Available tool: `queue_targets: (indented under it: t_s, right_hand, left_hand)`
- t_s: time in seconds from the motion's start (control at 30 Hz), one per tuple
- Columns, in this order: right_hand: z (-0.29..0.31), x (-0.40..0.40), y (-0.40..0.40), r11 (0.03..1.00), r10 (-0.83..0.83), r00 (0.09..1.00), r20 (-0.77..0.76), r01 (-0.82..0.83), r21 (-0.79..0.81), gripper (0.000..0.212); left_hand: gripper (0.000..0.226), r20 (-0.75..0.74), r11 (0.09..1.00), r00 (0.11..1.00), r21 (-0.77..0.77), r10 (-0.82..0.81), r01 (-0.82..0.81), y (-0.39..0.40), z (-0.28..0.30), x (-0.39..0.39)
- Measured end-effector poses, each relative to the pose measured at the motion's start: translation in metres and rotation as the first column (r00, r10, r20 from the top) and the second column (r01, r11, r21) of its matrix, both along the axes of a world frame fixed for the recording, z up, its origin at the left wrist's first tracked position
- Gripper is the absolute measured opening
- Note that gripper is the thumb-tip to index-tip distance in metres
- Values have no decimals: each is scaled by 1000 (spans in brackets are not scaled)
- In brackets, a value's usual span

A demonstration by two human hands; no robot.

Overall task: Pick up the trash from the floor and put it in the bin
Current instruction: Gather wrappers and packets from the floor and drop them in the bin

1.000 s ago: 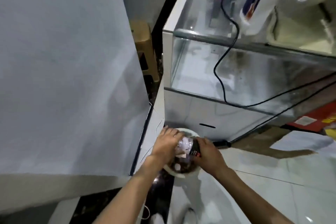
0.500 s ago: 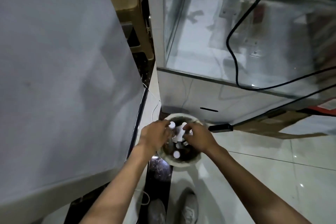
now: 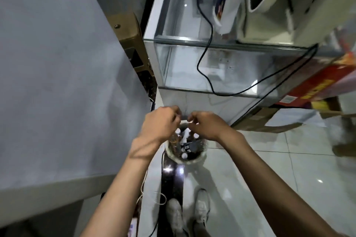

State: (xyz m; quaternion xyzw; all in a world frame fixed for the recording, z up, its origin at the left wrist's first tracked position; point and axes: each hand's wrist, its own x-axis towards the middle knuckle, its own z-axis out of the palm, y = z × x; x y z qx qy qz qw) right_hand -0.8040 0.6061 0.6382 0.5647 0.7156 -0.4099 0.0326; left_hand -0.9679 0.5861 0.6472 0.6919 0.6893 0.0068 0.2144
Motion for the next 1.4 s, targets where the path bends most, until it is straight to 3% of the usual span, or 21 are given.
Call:
queue_targets:
  t_s: [0.13, 0.27, 0.53, 0.83, 1.1, 1.23, 1.4]
  right_hand:
    - [69, 26, -24, 999, -4, 995, 103, 0, 39, 28]
    - [150, 70, -65, 985, -61, 982, 177, 31, 171, 35]
    - [282, 163, -207, 854, -451, 879, 156, 374, 362, 29]
    - [344, 233, -421, 617, -770, 611, 183, 640, 459, 34]
    - [379, 303, -602, 319, -946, 304, 114, 802, 506, 34]
    - [378, 332, -696, 184, -983, 157, 97, 850, 493, 36]
    - [362, 372, -778, 114, -990, 53, 134, 857, 503, 36]
  left_hand:
    - [27, -84, 995, 993, 40, -87, 91, -22, 77, 19]
    - [28, -75, 972, 980, 134, -183, 192, -55, 153, 43]
    - [27, 1, 841, 899, 352, -439, 410, -123, 272, 135]
    - [23, -94, 498, 587, 431, -804, 752, -266, 341, 284]
    - [24, -131, 234, 328, 465, -936, 854, -424, 374, 399]
    - [24, -125, 144, 224, 460, -966, 876, -512, 381, 449]
    - [28, -72, 54, 101, 487, -992, 872, -601, 373, 506]
